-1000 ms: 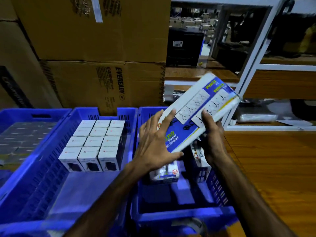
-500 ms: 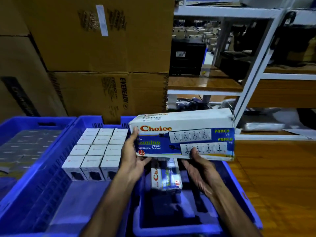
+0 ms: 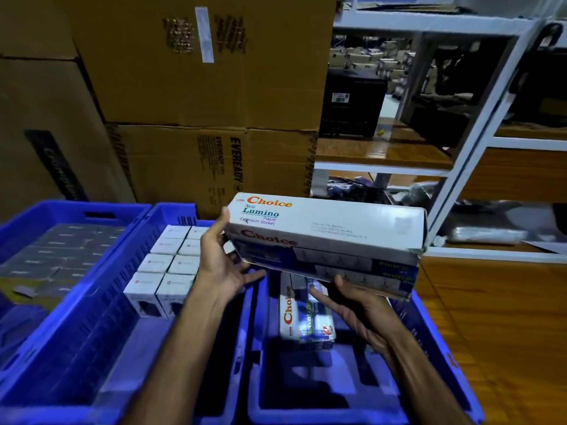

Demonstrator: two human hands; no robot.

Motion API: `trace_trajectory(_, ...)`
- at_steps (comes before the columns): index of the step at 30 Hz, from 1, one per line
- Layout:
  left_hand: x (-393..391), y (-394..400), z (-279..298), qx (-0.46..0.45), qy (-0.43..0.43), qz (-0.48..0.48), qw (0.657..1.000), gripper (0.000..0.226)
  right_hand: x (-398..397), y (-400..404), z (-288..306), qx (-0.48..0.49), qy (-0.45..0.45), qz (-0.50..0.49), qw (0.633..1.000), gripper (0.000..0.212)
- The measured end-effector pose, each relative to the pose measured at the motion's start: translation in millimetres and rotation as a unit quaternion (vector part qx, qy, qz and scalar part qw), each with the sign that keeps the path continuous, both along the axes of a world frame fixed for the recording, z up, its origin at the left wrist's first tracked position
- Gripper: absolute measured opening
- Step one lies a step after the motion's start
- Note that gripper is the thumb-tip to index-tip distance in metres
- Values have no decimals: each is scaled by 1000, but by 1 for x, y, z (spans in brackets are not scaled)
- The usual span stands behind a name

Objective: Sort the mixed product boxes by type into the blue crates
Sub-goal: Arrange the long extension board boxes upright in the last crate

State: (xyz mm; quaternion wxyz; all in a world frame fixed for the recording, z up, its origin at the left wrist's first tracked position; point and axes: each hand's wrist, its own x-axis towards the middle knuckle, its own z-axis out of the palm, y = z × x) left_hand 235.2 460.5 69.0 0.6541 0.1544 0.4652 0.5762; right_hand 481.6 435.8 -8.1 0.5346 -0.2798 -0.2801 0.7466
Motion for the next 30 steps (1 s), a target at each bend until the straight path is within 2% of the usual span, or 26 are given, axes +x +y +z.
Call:
trace_trajectory(3, -18, 0, 7, 38, 71, -18, 997, 38, 15, 13, -2, -9, 47, 32, 998, 58)
trace_trajectory(5, -26, -3, 10, 66, 119, -53, 989, 30, 23, 22, -3, -12, 63, 61, 996, 48)
trace_trajectory(7, -30, -10, 10, 90, 154, -100, 979, 42, 28, 30, -2, -1, 70, 85, 994, 33)
trace_trajectory(9, -29, -18, 8, 101, 168, -146, 970, 63, 26, 37, 4, 3, 69, 84, 994, 30)
trace_trajectory(11, -22, -26, 5, 97, 200, -174, 959, 74, 20, 44, 9, -7, 65, 81, 995, 46)
trace_trajectory(14, -2, -41, 0, 106, 265, -181, 941, 67, -1, 50, 15, 0, 103, 83, 991, 75)
trace_trajectory(17, 17, -52, -10, 125, 298, -156, 933, 68, -26, 52, 17, -2, 143, 16, 990, 77)
trace_trajectory(18, 22, -53, -12, 141, 356, -139, 913, 73, -31, 53, 17, -10, 147, 1, 989, 74)
trace_trajectory(20, 28, -55, -15, 153, 510, -122, 837, 86, -37, 55, 15, -44, 116, -8, 992, 71)
trace_trajectory(21, 32, -56, -15, 153, 563, -118, 804, 90, -38, 53, 15, -62, 90, -6, 994, 71)
trace_trajectory(22, 36, -56, -16, 153, 582, -119, 789, 92, -38, 54, 12, -79, 66, 10, 995, 72)
trace_trajectory(24, 46, -55, -18, 148, 585, -122, 788, 90, -34, 52, 5, -123, -16, 24, 992, 70)
trace_trajectory(26, 57, -51, -22, 122, 593, -121, 786, 80, -24, 55, -3, -136, -187, -22, 973, 56)
trace_trajectory(28, 69, -47, -27, 104, 619, -134, 767, 73, -7, 55, -3, -79, -417, -98, 900, 36)
trace_trajectory(30, 81, -43, -32, 102, 643, -143, 745, 78, 17, 53, 5, 15, -588, -147, 795, 30)
